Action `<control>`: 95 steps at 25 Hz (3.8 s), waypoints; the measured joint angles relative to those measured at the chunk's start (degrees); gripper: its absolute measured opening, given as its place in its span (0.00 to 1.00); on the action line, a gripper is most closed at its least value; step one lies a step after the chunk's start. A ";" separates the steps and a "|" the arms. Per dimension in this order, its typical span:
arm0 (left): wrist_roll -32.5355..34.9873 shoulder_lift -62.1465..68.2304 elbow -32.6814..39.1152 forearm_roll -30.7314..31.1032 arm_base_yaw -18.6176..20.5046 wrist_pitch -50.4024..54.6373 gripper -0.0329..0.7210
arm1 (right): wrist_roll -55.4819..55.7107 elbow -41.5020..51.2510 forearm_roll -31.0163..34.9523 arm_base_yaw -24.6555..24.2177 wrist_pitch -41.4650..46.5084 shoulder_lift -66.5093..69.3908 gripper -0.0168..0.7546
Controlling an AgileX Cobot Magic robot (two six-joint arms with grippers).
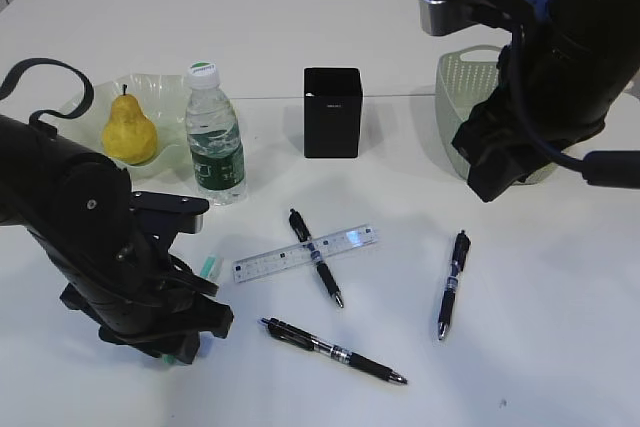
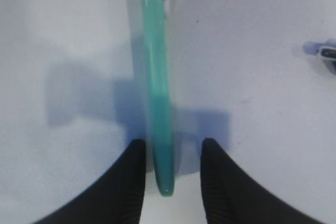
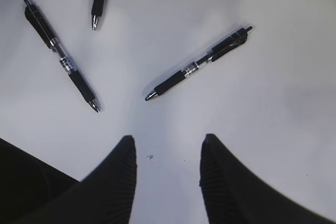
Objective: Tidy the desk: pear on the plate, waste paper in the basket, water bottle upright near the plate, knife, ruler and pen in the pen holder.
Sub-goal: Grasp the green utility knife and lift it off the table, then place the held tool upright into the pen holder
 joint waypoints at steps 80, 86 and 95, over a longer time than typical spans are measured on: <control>-1.17 -32.38 13.14 -3.26 -5.47 -28.68 0.10 | -28.79 0.10 62.36 0.93 -25.94 4.32 0.49; -1.29 -31.90 13.14 -4.51 -5.70 -31.35 0.10 | -30.66 0.10 64.84 1.97 -27.12 6.01 0.50; -1.29 -31.90 13.14 -5.94 -5.70 -32.96 0.10 | -33.08 0.10 65.38 1.97 -30.50 6.37 0.50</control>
